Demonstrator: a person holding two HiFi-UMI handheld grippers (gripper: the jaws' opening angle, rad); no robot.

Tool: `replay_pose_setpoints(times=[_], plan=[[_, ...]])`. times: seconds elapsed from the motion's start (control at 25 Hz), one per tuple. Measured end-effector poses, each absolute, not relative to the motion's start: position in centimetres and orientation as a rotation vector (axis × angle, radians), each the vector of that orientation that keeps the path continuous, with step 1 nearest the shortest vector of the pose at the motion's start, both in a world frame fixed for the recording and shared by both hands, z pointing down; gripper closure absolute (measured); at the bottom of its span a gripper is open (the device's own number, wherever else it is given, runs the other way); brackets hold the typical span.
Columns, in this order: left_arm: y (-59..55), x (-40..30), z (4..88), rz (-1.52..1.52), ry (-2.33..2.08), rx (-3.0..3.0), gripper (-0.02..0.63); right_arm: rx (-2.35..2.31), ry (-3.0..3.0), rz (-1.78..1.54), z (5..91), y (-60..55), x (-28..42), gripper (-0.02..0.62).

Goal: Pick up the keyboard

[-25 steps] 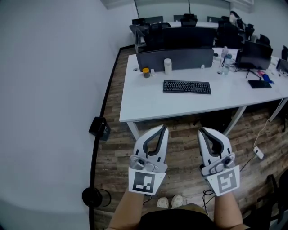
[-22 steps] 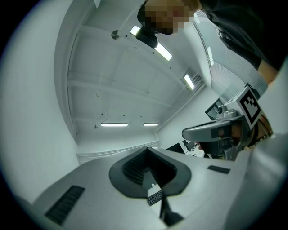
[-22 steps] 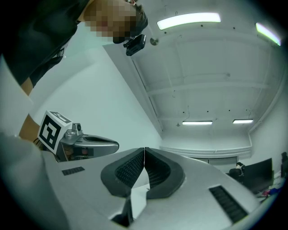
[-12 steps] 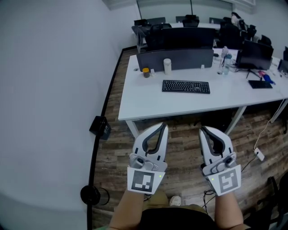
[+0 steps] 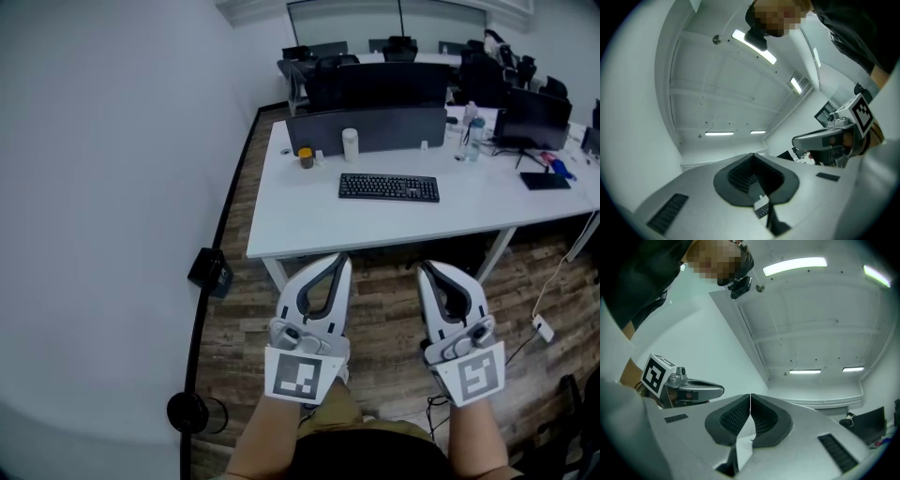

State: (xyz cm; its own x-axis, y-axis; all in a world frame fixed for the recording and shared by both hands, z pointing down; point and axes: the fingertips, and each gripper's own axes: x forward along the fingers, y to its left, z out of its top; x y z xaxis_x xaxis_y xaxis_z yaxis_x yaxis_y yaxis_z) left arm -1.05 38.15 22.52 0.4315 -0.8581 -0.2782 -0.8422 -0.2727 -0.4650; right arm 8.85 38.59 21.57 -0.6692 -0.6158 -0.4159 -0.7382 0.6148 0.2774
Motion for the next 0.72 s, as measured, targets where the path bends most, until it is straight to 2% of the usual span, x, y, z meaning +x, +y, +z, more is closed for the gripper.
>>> replay_pose_setpoints(times=[0.36, 0.72], plan=[[32.5, -2.6, 23.3, -0.017, 1.422, -2.117, 0.600, -1.076, 2.534, 0.631, 22.4, 33.4, 7.6, 0.565], [21.6, -6.2, 24.0, 0.016, 1.402, -2.123, 0.600, -1.101, 2.567, 0.644, 23.7, 23.3, 3.2, 0.565]])
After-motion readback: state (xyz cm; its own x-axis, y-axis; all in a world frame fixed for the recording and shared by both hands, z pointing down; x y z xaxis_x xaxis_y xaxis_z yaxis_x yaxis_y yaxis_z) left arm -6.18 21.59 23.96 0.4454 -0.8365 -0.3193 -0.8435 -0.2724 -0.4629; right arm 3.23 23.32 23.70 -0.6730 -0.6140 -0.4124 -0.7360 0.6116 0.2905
